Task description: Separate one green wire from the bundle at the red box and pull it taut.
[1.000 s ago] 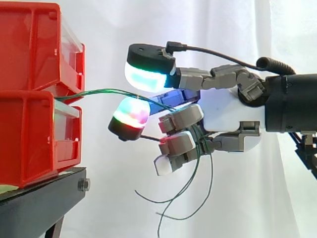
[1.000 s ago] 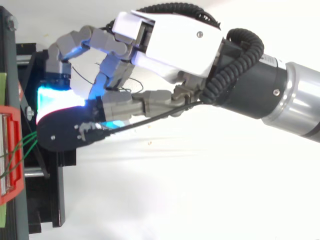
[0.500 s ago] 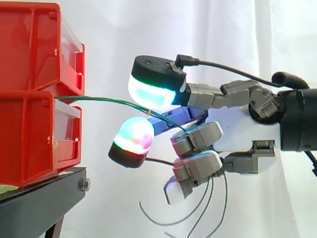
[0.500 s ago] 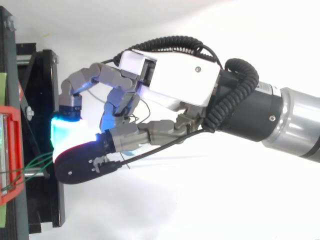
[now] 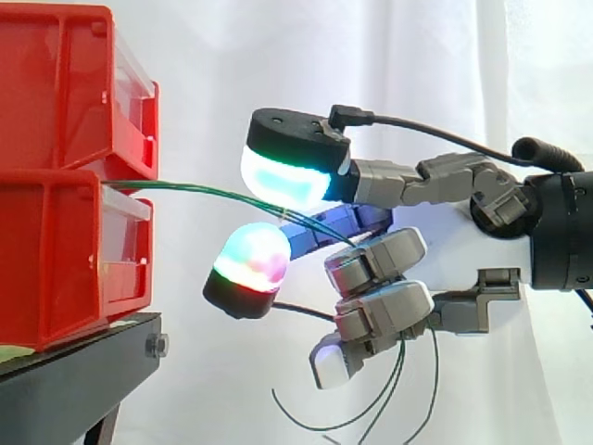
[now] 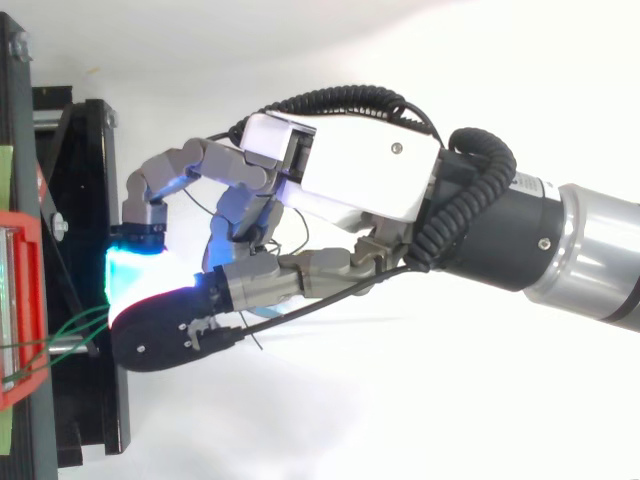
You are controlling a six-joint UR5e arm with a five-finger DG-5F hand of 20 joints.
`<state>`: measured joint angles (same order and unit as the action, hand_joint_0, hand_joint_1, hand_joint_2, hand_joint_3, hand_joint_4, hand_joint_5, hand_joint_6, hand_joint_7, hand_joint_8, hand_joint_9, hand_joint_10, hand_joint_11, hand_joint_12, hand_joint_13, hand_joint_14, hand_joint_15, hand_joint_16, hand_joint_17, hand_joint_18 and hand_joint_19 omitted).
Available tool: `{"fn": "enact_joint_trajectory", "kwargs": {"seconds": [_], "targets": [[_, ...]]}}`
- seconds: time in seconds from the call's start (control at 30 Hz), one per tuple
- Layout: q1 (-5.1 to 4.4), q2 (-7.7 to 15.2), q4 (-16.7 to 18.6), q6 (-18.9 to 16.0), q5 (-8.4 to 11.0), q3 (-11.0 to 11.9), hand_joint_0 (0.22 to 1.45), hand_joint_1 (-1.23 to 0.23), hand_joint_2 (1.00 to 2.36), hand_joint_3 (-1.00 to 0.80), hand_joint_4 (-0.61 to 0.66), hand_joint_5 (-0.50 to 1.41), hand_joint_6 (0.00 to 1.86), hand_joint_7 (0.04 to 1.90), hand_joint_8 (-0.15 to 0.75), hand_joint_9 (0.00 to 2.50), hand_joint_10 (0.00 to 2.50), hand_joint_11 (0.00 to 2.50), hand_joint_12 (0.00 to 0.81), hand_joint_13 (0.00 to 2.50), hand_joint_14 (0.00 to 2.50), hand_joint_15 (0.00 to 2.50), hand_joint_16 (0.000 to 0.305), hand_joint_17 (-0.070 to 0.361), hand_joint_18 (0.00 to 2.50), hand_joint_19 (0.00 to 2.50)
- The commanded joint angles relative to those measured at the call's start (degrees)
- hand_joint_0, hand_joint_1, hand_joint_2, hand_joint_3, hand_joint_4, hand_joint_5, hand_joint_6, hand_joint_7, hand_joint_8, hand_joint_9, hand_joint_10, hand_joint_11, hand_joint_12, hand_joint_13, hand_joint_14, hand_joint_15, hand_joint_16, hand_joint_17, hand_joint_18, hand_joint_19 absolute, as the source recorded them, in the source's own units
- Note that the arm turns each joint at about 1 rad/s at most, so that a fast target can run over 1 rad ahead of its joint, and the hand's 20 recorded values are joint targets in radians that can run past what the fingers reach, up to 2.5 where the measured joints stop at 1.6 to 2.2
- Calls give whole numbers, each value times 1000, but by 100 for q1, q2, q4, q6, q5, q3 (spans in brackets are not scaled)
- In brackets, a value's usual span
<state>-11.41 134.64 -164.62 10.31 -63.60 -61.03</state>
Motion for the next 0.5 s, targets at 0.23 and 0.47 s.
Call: {"fn": "enact_joint_trajectory", "kwargs": {"seconds": [0.23, 0.47], "targets": [[-1, -307, -510, 6, -21, 3, 598, -586, 1015, -303, 234, -218, 872, 994, 330, 1185, 751, 1572, 364, 1534, 0, 1650, 53, 118, 1040, 547], [-10, -334, -1046, -29, -118, 3, 602, -614, 1017, -274, 235, -221, 886, 994, 338, 1179, 763, 1567, 361, 1530, 7, 1658, 53, 118, 1041, 548]]}}
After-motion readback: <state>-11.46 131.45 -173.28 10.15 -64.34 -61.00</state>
